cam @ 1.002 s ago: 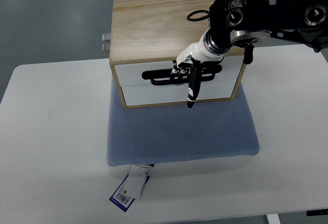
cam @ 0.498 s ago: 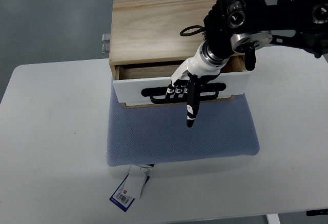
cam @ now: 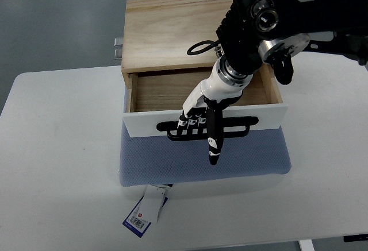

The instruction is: Open wood drawer with right hand

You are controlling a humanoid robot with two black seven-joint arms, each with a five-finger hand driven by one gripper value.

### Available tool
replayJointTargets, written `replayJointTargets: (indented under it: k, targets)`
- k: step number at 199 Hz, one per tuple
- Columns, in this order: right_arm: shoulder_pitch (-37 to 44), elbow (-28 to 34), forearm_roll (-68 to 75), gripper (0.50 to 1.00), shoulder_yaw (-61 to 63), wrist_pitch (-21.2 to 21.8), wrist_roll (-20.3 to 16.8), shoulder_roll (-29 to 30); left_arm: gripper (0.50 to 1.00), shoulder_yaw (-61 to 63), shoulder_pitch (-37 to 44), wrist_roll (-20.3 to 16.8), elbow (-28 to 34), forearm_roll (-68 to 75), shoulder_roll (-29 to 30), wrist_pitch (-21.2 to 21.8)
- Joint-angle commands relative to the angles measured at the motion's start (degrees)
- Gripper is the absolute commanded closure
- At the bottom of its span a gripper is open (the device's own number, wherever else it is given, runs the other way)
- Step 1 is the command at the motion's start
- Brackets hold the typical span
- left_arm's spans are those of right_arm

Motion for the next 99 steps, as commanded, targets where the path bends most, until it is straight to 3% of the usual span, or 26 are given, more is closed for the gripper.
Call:
replayJointTargets:
  k: [1, 99]
  targets:
    - [1.0, 1.1, 0.6, 0.556, 0.5, 0.5, 0.0, 0.1, 0.5, 0.0, 0.0, 0.0, 0.0, 0.0, 0.0, 0.0]
    - [5.3, 0.9, 1.3, 0.556, 5.4, 0.6, 0.0, -0.7, 0.5, 0.0, 0.0, 0.0, -0.1, 0.0, 0.0, 0.0]
